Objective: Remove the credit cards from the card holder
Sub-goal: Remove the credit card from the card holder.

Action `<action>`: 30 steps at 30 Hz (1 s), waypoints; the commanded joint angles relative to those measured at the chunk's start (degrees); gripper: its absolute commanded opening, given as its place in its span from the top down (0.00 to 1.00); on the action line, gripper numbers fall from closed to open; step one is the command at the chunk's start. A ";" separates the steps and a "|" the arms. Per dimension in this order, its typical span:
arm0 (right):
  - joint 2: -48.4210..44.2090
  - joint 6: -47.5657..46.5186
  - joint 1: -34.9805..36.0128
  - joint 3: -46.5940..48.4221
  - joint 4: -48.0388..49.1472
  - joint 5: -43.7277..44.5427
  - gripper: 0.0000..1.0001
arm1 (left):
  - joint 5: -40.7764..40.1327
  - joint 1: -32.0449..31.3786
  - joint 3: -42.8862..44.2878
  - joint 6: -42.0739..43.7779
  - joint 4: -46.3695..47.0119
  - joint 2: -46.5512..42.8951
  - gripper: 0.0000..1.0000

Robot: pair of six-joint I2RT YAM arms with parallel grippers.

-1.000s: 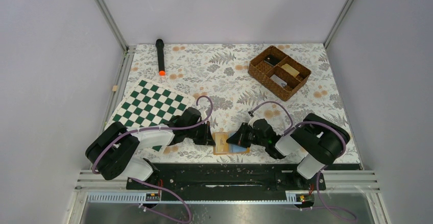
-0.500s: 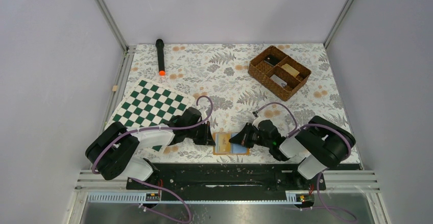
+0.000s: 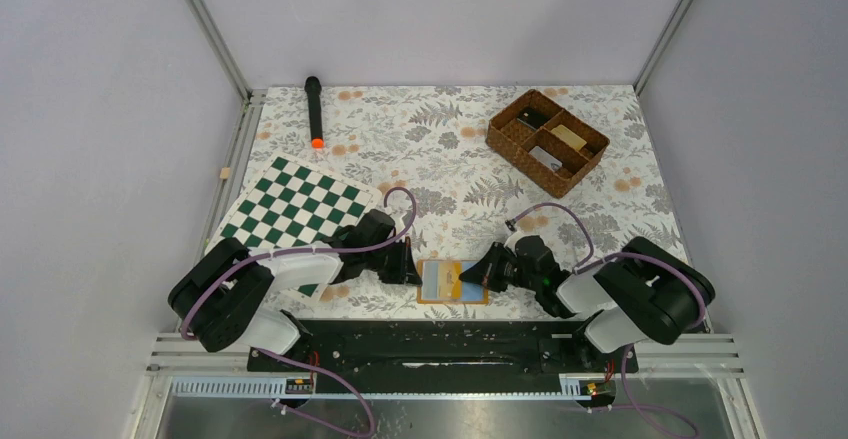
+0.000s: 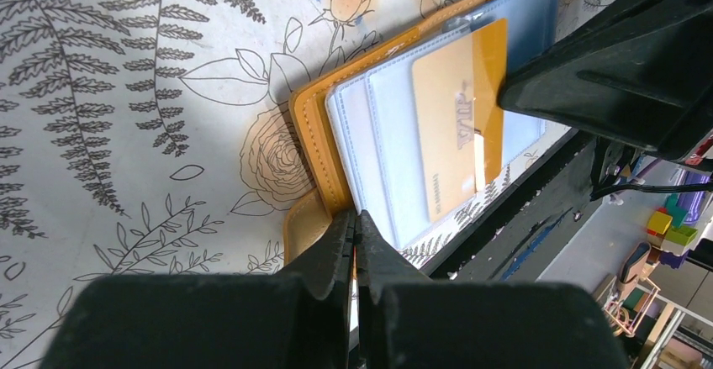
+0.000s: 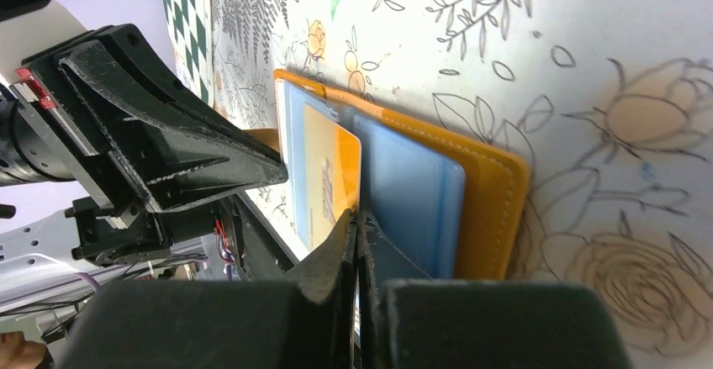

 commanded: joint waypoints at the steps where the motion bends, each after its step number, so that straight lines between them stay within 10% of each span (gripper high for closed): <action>1: -5.41 -1.85 -1.18 -2.08 -4.63 2.37 1.00 | -6.86 -0.31 -1.31 0.95 -5.04 1.43 1.00; 12: -26.68 -5.17 -2.12 -1.31 -25.07 6.81 1.00 | -8.47 -0.30 -0.53 -0.34 -6.75 -2.61 0.99; 30: -36.17 -2.67 -2.73 -1.16 -30.79 6.08 1.00 | -2.17 -1.90 3.44 -1.69 -4.89 -13.47 0.45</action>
